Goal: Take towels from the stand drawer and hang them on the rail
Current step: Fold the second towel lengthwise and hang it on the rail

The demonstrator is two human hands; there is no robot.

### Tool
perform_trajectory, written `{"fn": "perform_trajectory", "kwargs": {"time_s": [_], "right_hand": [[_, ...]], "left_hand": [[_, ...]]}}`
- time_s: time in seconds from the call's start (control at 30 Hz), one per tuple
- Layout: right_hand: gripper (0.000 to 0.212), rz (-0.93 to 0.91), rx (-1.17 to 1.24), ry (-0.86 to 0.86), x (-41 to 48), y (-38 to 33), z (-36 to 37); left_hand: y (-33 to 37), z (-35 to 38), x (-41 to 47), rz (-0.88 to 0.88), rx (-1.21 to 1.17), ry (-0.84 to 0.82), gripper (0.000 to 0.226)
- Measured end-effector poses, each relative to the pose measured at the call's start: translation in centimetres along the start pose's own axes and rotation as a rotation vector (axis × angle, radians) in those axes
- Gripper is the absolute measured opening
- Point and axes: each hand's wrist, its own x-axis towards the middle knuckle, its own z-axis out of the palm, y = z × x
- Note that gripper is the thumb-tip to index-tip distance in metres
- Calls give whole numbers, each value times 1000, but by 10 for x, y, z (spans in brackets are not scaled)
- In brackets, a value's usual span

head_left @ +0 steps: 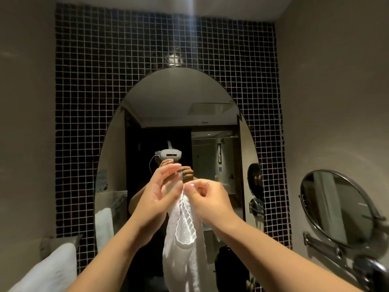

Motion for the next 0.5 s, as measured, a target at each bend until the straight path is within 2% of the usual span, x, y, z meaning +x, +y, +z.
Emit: {"fn": "perform_trajectory", "kwargs": {"time_s": [0.17, 0.3, 0.4, 0.5], "right_hand": [[9, -26, -71, 144, 6, 10, -9], [13, -37, -84, 164, 9, 16, -11], [15, -55, -97, 185, 10, 18, -12], [16, -77, -118, 192, 10, 23, -13]], "left_hand": [[-13, -5, -35, 143, 642, -177, 41], [-31, -14, -43, -10, 845, -215, 29], [-42, -21, -44, -41, 888, -291, 45], [-50, -15, -50, 9, 1031, -302, 59]]}}
